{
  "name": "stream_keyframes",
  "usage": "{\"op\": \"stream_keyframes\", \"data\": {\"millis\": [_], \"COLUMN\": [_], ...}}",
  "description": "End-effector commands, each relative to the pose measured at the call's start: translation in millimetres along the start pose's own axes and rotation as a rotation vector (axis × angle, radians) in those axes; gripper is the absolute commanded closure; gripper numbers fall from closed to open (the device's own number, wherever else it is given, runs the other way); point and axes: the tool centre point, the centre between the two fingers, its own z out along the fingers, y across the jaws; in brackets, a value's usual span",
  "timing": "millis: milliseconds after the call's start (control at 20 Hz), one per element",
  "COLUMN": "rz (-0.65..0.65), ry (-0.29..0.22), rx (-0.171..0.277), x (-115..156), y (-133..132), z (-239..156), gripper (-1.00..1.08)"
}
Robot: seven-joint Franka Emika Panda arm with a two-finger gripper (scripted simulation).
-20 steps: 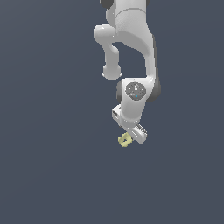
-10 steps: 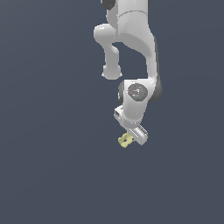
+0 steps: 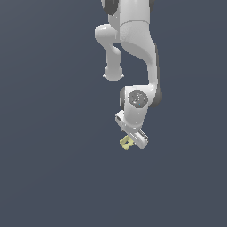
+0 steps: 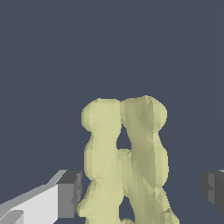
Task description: Pick up the object and move it to a goal position.
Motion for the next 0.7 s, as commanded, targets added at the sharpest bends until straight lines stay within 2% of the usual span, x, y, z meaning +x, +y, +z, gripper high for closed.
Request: {"op": "stream_keyframes", "data": {"millis": [0, 300, 350, 650], "rz": [0.001, 0.002, 0.002, 0.002], "ry": [0.0, 0.0, 0.0, 0.0], "rx": [-0.001, -0.001, -0.001, -0.001], "x": [0, 0, 0, 0], "y": [1, 0, 0, 0], "z": [13, 23, 23, 23], "gripper": [-0.92, -0.92, 1.08, 1.08]}}
